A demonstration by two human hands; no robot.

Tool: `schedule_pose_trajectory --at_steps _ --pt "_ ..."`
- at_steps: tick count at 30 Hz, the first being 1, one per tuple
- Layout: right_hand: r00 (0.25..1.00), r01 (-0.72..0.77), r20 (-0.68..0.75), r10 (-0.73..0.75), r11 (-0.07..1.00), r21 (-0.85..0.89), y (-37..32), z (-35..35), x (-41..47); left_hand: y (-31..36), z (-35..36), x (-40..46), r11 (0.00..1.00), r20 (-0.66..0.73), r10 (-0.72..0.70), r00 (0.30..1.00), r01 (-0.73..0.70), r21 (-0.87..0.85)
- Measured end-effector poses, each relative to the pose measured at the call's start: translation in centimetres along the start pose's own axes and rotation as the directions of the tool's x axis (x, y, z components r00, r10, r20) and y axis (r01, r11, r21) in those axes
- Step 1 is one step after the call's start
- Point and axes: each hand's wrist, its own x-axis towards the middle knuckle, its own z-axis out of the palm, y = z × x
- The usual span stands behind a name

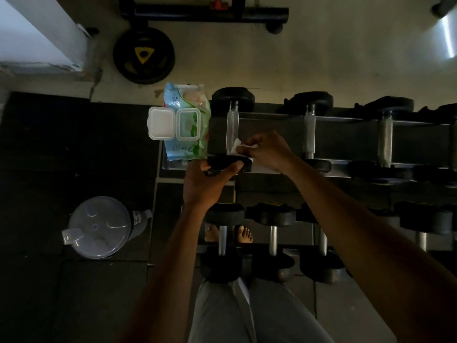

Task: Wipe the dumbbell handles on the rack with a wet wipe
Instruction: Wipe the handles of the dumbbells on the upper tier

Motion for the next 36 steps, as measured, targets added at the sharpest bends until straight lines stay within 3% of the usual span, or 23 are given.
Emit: schedule_pose_trajectory --at_steps 7,14,17,20,28,30,32,34,36 --pt "0.985 -0.149 0.107 0.137 0.982 0.118 -0.2 -0.1 -0.5 1.1 0.0 -0.8 0.999 0.026 0.023 0.999 -0.023 -0.030" --pt "0.928 -0.362 0.082 0.364 0.824 0.436 -1.1 0.1 1.1 0.3 0.0 -0.2 0.998 0.009 0.045 0.999 -0.044 -0.044" --pt "0.918 -0.348 0.055 0.392 0.732 0.586 -2.2 -0.2 2.6 -0.2 0.1 0.0 0.998 -0.001 0.033 0.999 -0.033 -0.047" --pt "0.893 -0.355 0.009 0.450 0.694 0.626 -3.1 -0.4 4.1 -0.4 0.2 0.1 0.998 -0.011 0.039 0.999 -0.039 -0.039" --pt "0.884 -0.307 -0.092 0.459 0.717 0.626 -3.8 -0.7 4.3 -0.2 0.2 0.1 0.999 0.001 -0.004 1.000 0.004 -0.042" --pt "0.917 -0.138 -0.262 0.302 0.854 0.502 -3.5 -0.6 3.9 -0.6 0.4 0.1 0.999 -0.011 -0.014 1.000 0.013 -0.042" --pt "0.906 0.101 -0.423 -0.031 0.984 0.145 -3.5 -1.0 3.7 -1.0 0.5 0.2 0.999 -0.040 -0.023 0.999 0.021 -0.040" --pt "0.849 0.222 -0.427 -0.310 0.944 -0.244 -3.8 -1.3 3.9 -1.4 0.7 0.4 0.998 -0.068 -0.044 0.997 0.041 -0.044" --pt "0.828 0.237 -0.343 -0.445 0.830 -0.504 -4.7 -1.8 4.3 -1.4 0.8 0.2 0.998 -0.075 -0.041 0.996 0.037 -0.051"
